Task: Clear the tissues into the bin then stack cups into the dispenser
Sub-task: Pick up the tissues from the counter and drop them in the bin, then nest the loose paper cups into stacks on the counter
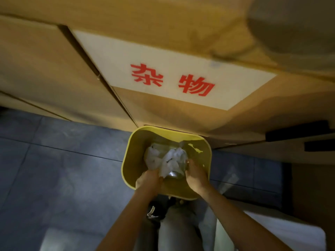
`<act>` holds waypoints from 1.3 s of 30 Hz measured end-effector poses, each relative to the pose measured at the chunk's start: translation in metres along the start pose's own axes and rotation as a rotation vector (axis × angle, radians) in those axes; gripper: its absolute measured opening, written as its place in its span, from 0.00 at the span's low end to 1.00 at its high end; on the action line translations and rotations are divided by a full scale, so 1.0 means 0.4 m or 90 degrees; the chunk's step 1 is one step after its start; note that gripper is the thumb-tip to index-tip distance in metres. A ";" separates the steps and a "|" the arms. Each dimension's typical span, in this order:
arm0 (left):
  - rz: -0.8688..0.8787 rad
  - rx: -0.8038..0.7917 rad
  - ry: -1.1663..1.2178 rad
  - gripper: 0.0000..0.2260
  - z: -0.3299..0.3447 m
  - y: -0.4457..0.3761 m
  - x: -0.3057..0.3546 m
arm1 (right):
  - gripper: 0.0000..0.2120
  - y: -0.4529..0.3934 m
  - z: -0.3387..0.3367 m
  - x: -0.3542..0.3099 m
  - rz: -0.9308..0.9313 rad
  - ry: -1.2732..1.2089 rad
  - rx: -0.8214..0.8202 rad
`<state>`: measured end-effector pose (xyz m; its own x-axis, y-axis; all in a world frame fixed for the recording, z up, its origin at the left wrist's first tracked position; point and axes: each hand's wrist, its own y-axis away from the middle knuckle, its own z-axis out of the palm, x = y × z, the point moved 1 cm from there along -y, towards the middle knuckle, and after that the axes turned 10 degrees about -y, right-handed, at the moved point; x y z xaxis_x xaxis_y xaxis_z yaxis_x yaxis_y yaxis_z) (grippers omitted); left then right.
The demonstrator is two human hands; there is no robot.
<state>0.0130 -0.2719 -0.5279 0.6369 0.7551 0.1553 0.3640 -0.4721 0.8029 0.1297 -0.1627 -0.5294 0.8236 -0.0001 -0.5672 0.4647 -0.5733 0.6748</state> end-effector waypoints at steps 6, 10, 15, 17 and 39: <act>0.017 0.068 0.046 0.13 -0.176 0.203 0.042 | 0.10 0.179 -0.164 -0.163 -0.085 -0.036 0.036; 0.078 0.152 0.073 0.13 -0.348 0.350 0.102 | 0.11 0.301 -0.292 -0.307 -0.145 -0.043 0.091; 0.148 0.219 0.062 0.12 -0.563 0.556 0.173 | 0.11 0.478 -0.466 -0.484 -0.206 -0.012 0.128; 0.158 0.257 0.075 0.11 -0.641 0.619 0.201 | 0.11 0.535 -0.532 -0.538 -0.224 -0.012 0.161; 0.181 0.441 -0.090 0.33 -1.009 0.669 0.412 | 0.47 0.440 -0.937 -0.730 -0.299 0.333 0.100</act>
<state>-0.0592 -0.0903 -0.0553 0.8337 0.5186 0.1897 0.4866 -0.8524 0.1916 0.0927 0.0435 -0.0682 0.6140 0.6455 -0.4543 0.7885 -0.5272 0.3168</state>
